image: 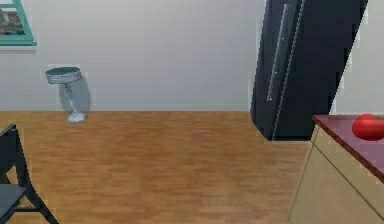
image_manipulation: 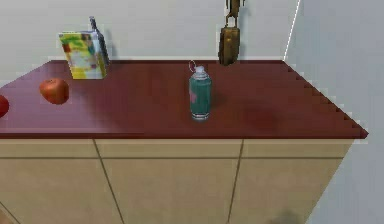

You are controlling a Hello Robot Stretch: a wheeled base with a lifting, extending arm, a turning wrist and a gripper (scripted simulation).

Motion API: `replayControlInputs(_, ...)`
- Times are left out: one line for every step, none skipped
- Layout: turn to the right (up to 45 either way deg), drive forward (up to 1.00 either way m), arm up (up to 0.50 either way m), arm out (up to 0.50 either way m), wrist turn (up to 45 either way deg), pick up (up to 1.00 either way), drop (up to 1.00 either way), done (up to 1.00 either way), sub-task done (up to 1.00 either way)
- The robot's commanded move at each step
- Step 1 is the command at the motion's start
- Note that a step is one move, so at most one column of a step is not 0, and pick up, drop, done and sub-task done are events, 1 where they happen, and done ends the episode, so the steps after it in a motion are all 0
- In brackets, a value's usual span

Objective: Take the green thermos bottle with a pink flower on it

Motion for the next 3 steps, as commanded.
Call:
replayControlInputs(0.0,0.0,0.5,0.0,0.0,0.0,0.0,0.0,0.0)
replayControlInputs(0.0,0.0,0.38,0.0,0.0,0.0,0.0,0.0,0.0)
replayControlInputs(0.0,0.0,0.0,0.42,0.0,0.0,0.0,0.0,0.0)
